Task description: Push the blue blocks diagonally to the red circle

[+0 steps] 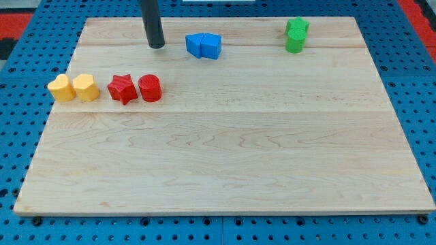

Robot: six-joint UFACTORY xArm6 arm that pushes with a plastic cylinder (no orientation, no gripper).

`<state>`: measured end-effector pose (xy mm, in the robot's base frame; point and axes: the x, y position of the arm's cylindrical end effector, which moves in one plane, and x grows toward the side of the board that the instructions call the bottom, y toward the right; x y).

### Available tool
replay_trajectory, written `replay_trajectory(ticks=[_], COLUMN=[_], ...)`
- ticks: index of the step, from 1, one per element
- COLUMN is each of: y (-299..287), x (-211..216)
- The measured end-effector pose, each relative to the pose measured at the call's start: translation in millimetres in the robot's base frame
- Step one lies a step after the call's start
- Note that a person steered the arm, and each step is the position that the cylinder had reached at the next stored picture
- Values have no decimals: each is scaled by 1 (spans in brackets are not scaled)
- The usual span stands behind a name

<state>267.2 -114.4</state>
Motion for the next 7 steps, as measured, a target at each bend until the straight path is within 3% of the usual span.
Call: replay_trajectory(ticks=[5,7], y=[107,121], x=[9,50])
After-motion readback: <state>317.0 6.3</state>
